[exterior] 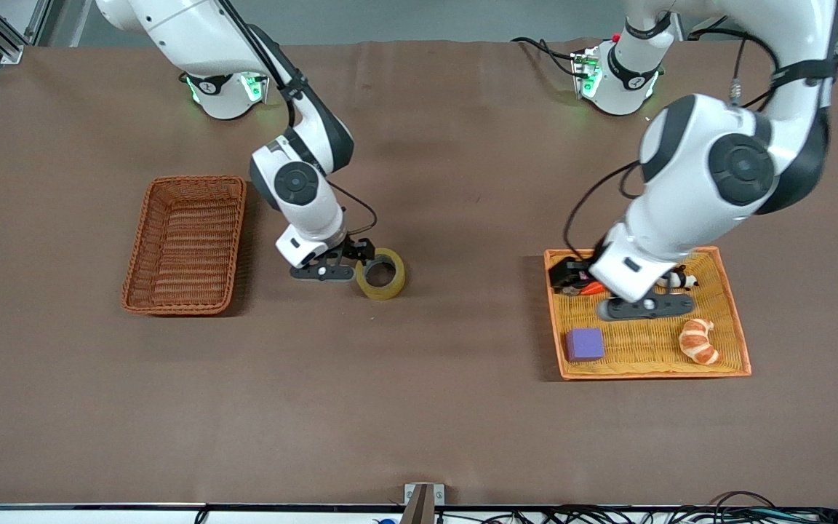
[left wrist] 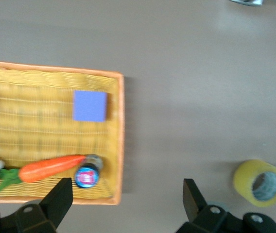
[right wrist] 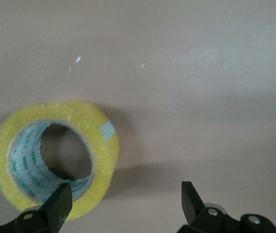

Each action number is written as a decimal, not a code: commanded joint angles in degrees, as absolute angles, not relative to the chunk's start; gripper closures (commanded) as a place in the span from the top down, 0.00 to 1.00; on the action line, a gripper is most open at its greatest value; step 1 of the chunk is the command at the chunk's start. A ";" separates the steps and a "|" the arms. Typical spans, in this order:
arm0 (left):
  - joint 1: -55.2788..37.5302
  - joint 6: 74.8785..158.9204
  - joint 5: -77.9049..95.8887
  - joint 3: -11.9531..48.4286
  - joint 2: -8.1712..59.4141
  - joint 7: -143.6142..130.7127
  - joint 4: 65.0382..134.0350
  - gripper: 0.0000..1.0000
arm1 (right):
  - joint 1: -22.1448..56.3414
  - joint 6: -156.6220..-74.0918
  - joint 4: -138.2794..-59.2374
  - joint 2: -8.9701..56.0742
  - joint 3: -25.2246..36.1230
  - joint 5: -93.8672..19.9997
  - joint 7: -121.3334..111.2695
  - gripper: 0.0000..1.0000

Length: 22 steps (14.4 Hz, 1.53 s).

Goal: Move tape to another basket
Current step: 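Grasp the tape with the right gripper while the left gripper withdraws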

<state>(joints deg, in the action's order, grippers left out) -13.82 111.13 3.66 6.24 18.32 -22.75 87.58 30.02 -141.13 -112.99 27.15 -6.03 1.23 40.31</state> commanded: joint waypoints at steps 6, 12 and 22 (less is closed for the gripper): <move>-3.52 108.65 2.11 6.42 1.95 -7.74 103.79 1.00 | 31.29 -141.06 -108.11 34.09 -7.47 10.35 55.88 0.98; -3.60 103.36 2.20 2.99 -3.69 -5.01 103.89 1.00 | 31.99 -140.27 -105.12 36.12 -7.47 12.30 60.73 0.47; -4.13 98.45 0.18 2.46 -2.73 -5.98 98.09 1.00 | 24.27 -118.50 -100.90 26.30 -6.60 10.38 43.02 0.00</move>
<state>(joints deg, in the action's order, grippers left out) -3.56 102.00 1.93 2.80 -2.99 -6.23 100.77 27.88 -123.64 -98.99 32.82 -6.33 10.46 49.82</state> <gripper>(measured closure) 0.000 0.784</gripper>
